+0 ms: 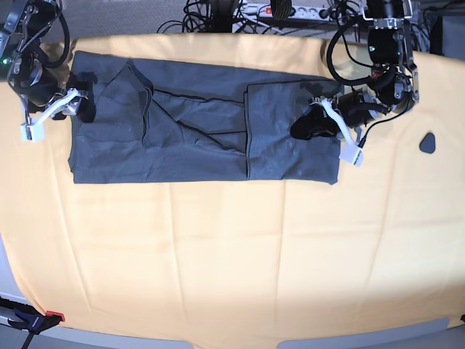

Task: Fold the T-shirt properly
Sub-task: 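Fold the strip end with the left gripper toward the right gripper, then fold the strip end with the right gripper over toward the left gripper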

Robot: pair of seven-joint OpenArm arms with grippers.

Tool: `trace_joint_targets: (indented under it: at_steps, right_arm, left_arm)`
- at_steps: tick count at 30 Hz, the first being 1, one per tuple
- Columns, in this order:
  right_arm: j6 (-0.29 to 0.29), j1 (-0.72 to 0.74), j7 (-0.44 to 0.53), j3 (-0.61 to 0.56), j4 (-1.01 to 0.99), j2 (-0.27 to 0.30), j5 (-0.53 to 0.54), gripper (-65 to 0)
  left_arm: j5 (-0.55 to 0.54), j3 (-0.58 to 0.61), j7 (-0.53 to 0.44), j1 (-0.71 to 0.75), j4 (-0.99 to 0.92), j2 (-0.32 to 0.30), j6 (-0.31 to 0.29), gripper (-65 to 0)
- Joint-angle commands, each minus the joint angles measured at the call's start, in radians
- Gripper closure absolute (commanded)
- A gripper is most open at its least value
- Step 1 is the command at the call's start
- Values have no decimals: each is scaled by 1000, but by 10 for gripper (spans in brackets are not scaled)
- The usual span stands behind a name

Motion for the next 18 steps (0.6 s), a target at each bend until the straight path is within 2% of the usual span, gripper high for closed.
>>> trace_joint_targets:
  at_steps: [1, 3, 7, 14, 16, 18]
  right_arm:
    - [-6, 7, 11, 6, -14, 15, 9, -472]
    - [-3, 14, 8, 6, -70, 15, 34, -472]
    - [73, 17, -10, 5, -158, 15, 163, -472]
    - [223, 16, -163, 4, -175, 15, 461, -469]
    - [252, 17, -169, 4, -175, 15, 512, -443]
    - [267, 20, -165, 4, -175, 15, 513, -360]
  left_arm:
    - [11, -1, 19, -2, 9, -10, 5, 0]
    - [11, -1, 19, -3, 9, -10, 5, 0]
    - [10, -1, 19, -2, 9, -10, 5, 0]
    - [10, -1, 19, -3, 9, -10, 5, 0]
    - [10, -1, 19, -3, 9, -10, 5, 0]
    - [10, -1, 19, -3, 9, -10, 5, 0]
